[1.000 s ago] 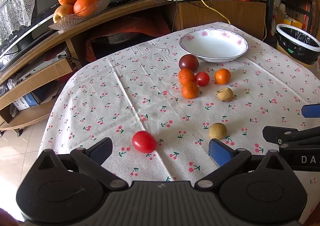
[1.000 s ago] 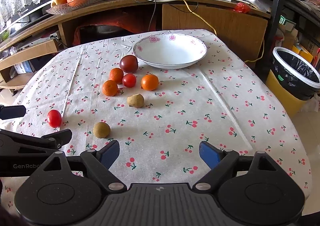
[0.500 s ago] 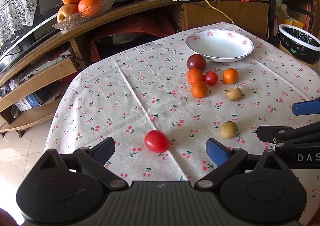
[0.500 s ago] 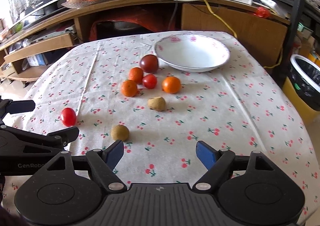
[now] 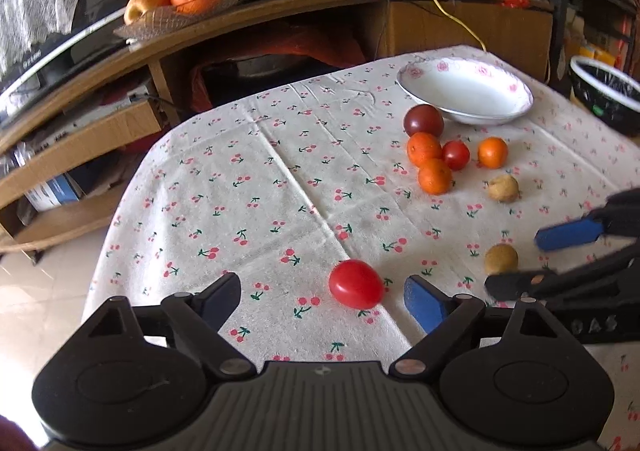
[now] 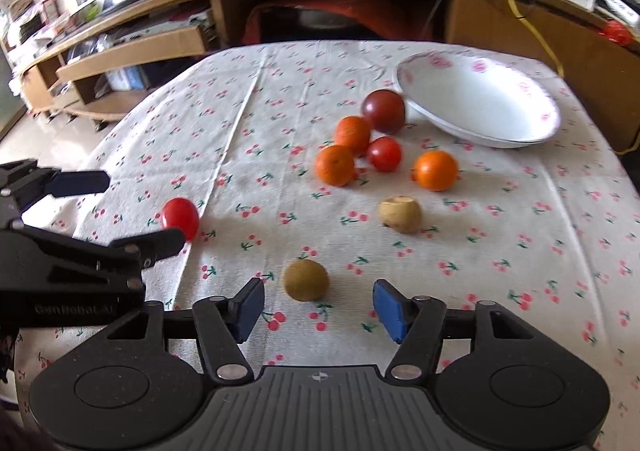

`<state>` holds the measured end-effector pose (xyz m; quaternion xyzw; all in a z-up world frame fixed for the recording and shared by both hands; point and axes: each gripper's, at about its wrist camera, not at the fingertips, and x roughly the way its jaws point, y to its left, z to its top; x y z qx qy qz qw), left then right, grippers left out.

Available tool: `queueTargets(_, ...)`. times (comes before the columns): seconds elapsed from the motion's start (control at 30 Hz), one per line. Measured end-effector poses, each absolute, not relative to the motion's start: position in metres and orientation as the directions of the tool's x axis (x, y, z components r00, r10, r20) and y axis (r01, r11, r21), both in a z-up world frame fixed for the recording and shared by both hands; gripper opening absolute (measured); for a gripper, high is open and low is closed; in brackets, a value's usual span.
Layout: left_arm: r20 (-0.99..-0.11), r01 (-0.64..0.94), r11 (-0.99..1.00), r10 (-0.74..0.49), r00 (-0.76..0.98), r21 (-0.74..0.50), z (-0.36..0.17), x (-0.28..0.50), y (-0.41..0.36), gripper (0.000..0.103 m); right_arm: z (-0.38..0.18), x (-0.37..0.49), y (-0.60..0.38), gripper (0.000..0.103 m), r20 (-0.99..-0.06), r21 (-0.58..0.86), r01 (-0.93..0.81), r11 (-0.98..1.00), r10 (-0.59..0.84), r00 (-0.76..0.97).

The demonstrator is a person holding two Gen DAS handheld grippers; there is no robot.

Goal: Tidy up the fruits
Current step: 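Close left gripper on red cherry tomato while right gripper closes on brown kiwi, then carry tomato in left gripper and kiwi in right gripper over white bowl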

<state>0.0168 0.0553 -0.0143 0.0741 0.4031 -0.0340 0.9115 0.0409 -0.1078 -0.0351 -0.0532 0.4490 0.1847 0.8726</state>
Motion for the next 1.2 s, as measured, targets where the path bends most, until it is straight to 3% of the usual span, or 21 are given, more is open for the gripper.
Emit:
queueTargets(0.13, -0.746, 0.123, 0.985, 0.009, 0.665, 0.122, -0.021, 0.024, 0.057, 0.089, -0.039, 0.045, -0.103, 0.047, -0.806, 0.066, -0.396, 0.916, 0.283, 0.520)
queueTargets(0.33, -0.768, 0.163, 0.985, -0.055, 0.638, 0.064, -0.027, 0.030, 0.054, 0.079, -0.039, 0.052, -0.106, 0.035, -0.805, 0.055, -0.403, 0.914, 0.279, 0.524)
queueTargets(0.43, -0.777, 0.174, 0.984, -0.082, 0.624, 0.036, -0.029, 0.035, 0.051, 0.070, -0.038, 0.051, -0.108, 0.030, -0.806, 0.052, -0.414, 0.909, 0.283, 0.519)
queueTargets(0.5, -0.791, 0.192, 0.981, -0.112, 0.602, 0.008, -0.032, 0.037, 0.050, 0.058, -0.037, 0.051, -0.110, 0.025, -0.809, 0.064, -0.417, 0.907, 0.292, 0.510)
queueTargets(0.77, -0.794, 0.220, 0.975, -0.150, 0.590, -0.021, -0.033, 0.051, 0.039, 0.042, -0.034, 0.050, -0.121, 0.019, -0.812, 0.122, -0.393, 0.912, 0.319, 0.489)
queueTargets(1.2, -0.797, 0.294, 0.955, -0.152, 0.584, 0.034, -0.020, 0.056, 0.017, 0.039, -0.020, 0.049, -0.143, 0.019, -0.787, 0.137, -0.348, 0.927, 0.315, 0.531)
